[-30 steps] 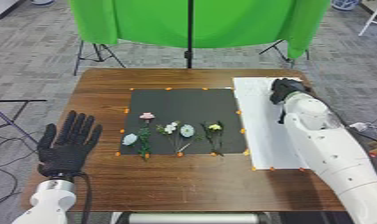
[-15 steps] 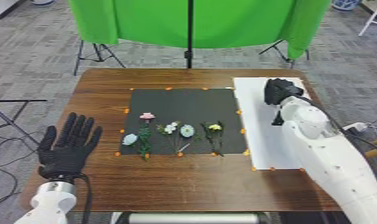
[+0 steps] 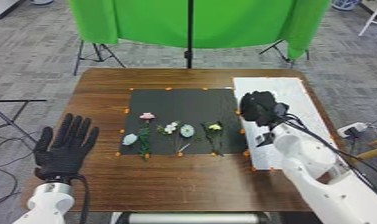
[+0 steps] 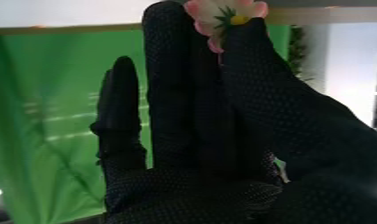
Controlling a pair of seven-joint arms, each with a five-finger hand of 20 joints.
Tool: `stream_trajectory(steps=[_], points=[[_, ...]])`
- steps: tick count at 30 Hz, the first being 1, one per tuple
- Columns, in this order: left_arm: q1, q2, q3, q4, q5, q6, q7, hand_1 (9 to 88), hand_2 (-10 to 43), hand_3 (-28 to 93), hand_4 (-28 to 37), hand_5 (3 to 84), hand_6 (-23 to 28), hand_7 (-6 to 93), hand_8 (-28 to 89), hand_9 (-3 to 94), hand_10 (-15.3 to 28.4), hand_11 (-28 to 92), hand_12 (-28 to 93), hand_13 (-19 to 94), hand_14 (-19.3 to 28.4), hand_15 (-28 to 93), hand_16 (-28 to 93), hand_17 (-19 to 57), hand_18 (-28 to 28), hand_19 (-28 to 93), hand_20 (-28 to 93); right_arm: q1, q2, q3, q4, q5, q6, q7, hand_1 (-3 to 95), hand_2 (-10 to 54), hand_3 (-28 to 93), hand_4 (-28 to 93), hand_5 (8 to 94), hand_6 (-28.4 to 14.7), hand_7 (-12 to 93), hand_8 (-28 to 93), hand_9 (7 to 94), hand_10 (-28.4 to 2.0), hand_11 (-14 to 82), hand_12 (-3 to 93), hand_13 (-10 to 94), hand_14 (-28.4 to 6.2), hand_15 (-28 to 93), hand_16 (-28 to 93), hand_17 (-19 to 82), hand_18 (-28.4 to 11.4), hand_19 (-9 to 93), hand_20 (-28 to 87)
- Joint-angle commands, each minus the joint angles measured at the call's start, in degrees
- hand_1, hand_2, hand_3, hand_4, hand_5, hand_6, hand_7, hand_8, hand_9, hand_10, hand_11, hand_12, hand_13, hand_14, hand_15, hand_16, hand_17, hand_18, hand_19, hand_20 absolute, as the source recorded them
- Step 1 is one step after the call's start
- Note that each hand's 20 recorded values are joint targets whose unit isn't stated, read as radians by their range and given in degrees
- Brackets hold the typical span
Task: Arrange flowers
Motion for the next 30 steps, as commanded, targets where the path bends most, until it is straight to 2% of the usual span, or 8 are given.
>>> stream_trajectory(steps=[1,9,13,15,17,23,26,30], points=[[0.2,-0.5,0.15,0.13,0.03,0.46,-0.38,26.4,18.6,76,-28.3,46.3,9.8,13.0,-11,40.7,15.3,20,8,31,15.7,32,-8,-6.9,13.3,36,12,-3.8,-2.1,-2.4,-1.2,-2.6,0.2,-0.9,58.1,-9.5,74,-28,78.5,2.5,31,-4,86.1,-9.3,5.3,33.3,70,-5.0,26,39,29,-19.5,77,35],[0.0,-0.22,-0.21,0.15,0.09,0.47,-0.2,26.4,18.6,76,-28.3,46.3,9.8,12.9,-11,40.7,15.4,20,7,31,15.8,33,-8,-6.9,13.3,36,12,-6.6,-2.1,-1.5,-3.1,-1.5,-2.0,0.2,58.0,-9.5,73,-28,75.4,2.0,31,-5,83.2,-9.7,5.1,32.8,69,-5.1,27,39,29,-19.7,78,36],[-0.6,-0.11,-0.35,0.4,0.27,0.28,-0.58,26.4,18.6,76,-28.3,46.3,9.8,12.9,-11,40.7,15.4,20,7,31,15.7,33,-8,-6.9,13.3,36,12,-9.0,-1.8,-0.5,-5.5,0.4,-1.1,1.7,54.5,-9.5,75,-28,70.0,1.5,29,-8,76.8,-10.8,12.6,26.6,66,-6.0,31,35,28,-19.9,78,35],[-0.7,0.06,-0.44,0.44,0.28,0.34,-0.72,26.4,18.6,76,-28.3,46.3,9.9,12.9,-11,40.7,15.4,20,7,31,15.7,33,-8,-6.9,13.3,36,12,-9.9,-1.7,-0.2,-6.5,0.6,-0.9,2.1,49.1,-9.5,80,-28,63.1,0.8,23,-15,69.8,-12.0,20.7,18.9,64,-7.7,38,29,28,-20.1,79,35],[-0.4,0.15,-0.59,0.32,0.38,0.33,-0.86,26.4,18.6,76,-28.3,46.3,9.9,12.8,-11,40.7,15.3,20,7,31,15.7,33,-8,-6.9,13.4,36,12,-10.6,-1.6,0.0,-7.0,0.9,-0.7,2.2,46.6,-9.5,82,-28,58.8,-0.4,21,-16,65.7,-12.7,22.7,16.9,62,-8.5,41,25,28,-20.2,80,34],[0.6,-0.11,-1.21,-0.12,0.27,0.96,-0.43,26.4,18.6,76,-28.3,46.1,9.8,12.9,-11,40.7,15.3,20,7,31,15.7,33,-8,-6.9,13.3,36,12,-9.6,-2.0,0.8,-7.9,2.9,-3.1,2.9,44.1,-9.5,84,-28,56.7,-1.1,19,-15,63.6,-13.5,22.1,16.1,60,-9.7,45,19,27,-20.5,80,34],[-0.1,0.86,-1.28,0.04,0.36,0.47,0.71,26.4,18.5,76,-28.3,46.1,9.8,12.9,-11,40.7,15.4,20,7,31,15.7,32,-8,-6.9,13.3,36,12,-8.2,-2.1,2.2,-8.5,5.4,-1.9,2.9,40.7,-9.5,83,-28,56.2,-1.6,18,-15,62.2,-14.6,20.3,15.6,59,-10.5,45,18,27,-20.7,80,34],[-1.7,1.79,-0.99,0.47,2.82,-0.28,0.87,26.4,18.5,76,-28.3,46.1,9.8,12.8,-11,40.7,15.3,20,7,31,15.7,32,-8,-6.9,13.3,36,12,-7.2,-2.7,7.1,-9.0,19.9,1.9,3.5,32.4,-6.7,83,-28,54.4,-2.9,17,-14,58.8,-16.2,17.1,14.8,56,-12.6,45,16,26,-21.0,77,32]])
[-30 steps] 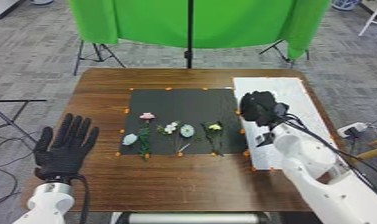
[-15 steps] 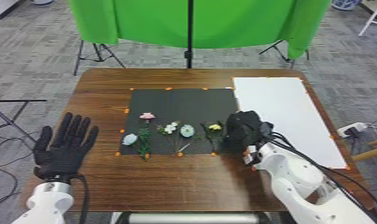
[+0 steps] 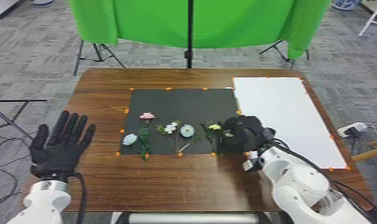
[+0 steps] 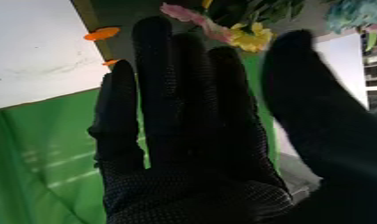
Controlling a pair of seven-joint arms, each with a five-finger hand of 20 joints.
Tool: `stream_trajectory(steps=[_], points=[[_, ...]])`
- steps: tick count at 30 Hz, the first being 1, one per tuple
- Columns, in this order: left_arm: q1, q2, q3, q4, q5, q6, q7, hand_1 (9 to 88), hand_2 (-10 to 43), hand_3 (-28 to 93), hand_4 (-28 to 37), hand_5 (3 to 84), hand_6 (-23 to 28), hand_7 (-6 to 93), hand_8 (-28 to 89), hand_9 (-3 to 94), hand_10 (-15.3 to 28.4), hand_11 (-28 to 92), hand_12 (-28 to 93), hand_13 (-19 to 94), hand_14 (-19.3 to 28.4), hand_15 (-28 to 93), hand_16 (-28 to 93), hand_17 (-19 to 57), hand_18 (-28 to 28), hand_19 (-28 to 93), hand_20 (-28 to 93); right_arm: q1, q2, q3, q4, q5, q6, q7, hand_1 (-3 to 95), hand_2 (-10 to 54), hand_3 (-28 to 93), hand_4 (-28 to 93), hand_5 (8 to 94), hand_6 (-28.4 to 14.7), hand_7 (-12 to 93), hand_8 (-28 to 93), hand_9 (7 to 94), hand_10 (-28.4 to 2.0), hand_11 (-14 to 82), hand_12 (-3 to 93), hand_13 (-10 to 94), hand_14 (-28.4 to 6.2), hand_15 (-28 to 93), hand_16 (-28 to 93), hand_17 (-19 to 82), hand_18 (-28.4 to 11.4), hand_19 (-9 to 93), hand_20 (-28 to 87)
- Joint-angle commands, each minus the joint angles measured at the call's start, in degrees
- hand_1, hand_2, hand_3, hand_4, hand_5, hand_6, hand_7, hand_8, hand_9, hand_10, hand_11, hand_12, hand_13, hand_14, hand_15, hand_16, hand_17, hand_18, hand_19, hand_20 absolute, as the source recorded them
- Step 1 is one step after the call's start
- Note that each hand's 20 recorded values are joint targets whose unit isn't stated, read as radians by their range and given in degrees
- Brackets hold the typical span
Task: Arrange flowers
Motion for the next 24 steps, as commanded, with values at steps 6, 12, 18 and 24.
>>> stream_trajectory(steps=[6,12,18,24], points=[[-2.3,2.57,-0.22,0.99,5.62,-1.61,1.27,25.0,19.3,75,-28.3,45.4,9.3,10.4,-11,40.4,14.8,17,6,30,14.9,29,-8,-6.7,13.2,35,12,0.7,-3.6,19.3,-0.2,54.2,-1.9,-5.0,24.3,1.8,83,-28,44.3,-3.1,14,-13,43.1,-14.4,7.5,11.8,38,-15.0,20,15,16,-18.9,52,22],[-3.7,3.16,-1.45,2.0,8.06,-3.37,-0.45,23.3,19.6,74,-28.3,43.2,8.6,8.1,-11,38.3,14.3,15,5,28,13.9,25,-8,-6.5,12.6,33,11,-2.7,-7.0,25.8,0.7,79.4,1.3,-4.7,13.6,5.6,81,-28,37.8,-2.2,9,-11,35.8,-14.0,2.9,9.6,28,-14.7,6,18,14,-16.9,33,18],[-5.0,3.22,-2.41,4.34,10.85,-7.83,-3.33,20.5,18.7,72,-28.3,38.2,7.5,5.8,-10,32.9,14.1,11,4,23,13.1,20,-8,-6.8,12.0,31,9,-5.8,-9.7,28.9,0.2,85.2,3.0,-7.7,8.9,6.0,82,-28,36.5,-2.5,7,-10,34.2,-13.9,2.1,8.3,24,-12.5,4,16,13,-14.2,23,17],[-6.3,3.51,-1.82,5.19,13.61,-8.19,-3.08,18.5,17.6,72,-28.3,35.1,6.9,4.3,-9,29.4,13.7,9,4,20,11.8,15,-7,-6.8,11.6,28,8,-8.0,-11.2,30.6,-1.7,85.2,2.4,-7.2,8.0,6.1,83,-28,36.2,-3.0,6,-10,33.9,-14.0,2.1,7.7,23,-11.5,3,14,12,-11.9,18,15]])
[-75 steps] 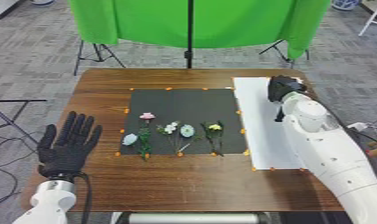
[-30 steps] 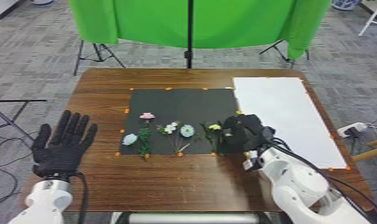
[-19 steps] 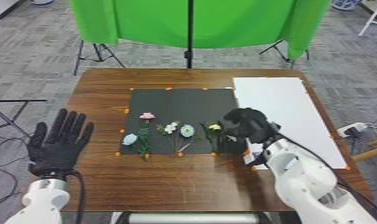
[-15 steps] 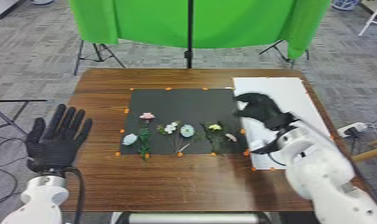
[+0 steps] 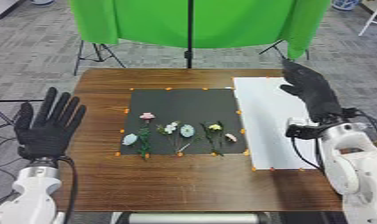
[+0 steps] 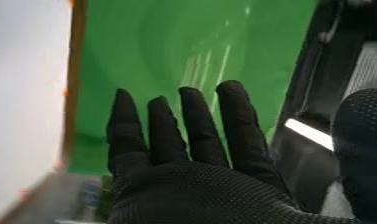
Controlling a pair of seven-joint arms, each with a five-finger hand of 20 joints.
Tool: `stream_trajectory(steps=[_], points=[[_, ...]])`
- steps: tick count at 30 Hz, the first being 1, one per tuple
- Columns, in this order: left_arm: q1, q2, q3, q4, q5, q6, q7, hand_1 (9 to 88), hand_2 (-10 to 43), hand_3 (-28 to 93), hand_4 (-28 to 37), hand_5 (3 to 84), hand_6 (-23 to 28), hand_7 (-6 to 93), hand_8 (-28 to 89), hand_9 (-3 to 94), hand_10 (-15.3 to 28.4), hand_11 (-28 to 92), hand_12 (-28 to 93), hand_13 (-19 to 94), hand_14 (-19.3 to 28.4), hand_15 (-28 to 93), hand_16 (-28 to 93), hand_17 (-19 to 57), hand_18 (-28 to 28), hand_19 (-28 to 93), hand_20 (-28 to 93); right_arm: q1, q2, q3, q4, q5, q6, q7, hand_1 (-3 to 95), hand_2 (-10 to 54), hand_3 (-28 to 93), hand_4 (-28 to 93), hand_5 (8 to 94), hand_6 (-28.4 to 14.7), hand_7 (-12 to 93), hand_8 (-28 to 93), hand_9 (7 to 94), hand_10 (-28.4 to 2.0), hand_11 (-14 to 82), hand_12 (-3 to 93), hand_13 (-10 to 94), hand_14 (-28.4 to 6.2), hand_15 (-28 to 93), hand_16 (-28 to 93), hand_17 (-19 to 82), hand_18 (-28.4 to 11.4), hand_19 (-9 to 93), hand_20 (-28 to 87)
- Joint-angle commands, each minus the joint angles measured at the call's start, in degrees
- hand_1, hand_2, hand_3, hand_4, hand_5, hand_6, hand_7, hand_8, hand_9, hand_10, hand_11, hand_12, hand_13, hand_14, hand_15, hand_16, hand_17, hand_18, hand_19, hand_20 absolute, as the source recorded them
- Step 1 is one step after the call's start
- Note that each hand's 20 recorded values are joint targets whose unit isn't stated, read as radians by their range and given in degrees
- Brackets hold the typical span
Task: Arrange flowers
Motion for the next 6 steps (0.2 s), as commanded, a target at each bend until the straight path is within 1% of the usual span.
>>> stream_trajectory(steps=[1,6], points=[[-1.1,0.59,0.34,1.12,2.49,0.04,-0.71,18.5,17.5,72,-28.3,35.0,6.8,4.3,-9,29.3,13.7,9,4,20,11.8,15,-7,-6.7,11.6,27,8,-3.9,-2.1,1.5,-2.1,20.0,-1.1,-0.4,8.0,6.2,82,-28,36.1,-3.1,6,-10,33.8,-14.0,2.1,7.7,23,-11.5,3,14,12,-11.8,18,14],[-1.5,0.51,0.93,1.4,2.67,0.16,-0.81,19.0,16.8,73,-28.3,34.9,6.8,4.4,-9,29.3,13.7,9,4,20,11.8,14,-6,-6.7,11.5,27,9,-4.4,-2.5,2.0,-2.8,20.4,-1.3,0.1,8.1,6.5,82,-28,36.0,-3.3,6,-10,33.8,-13.9,2.1,7.6,23,-12.0,3,14,12,-11.8,17,15]])
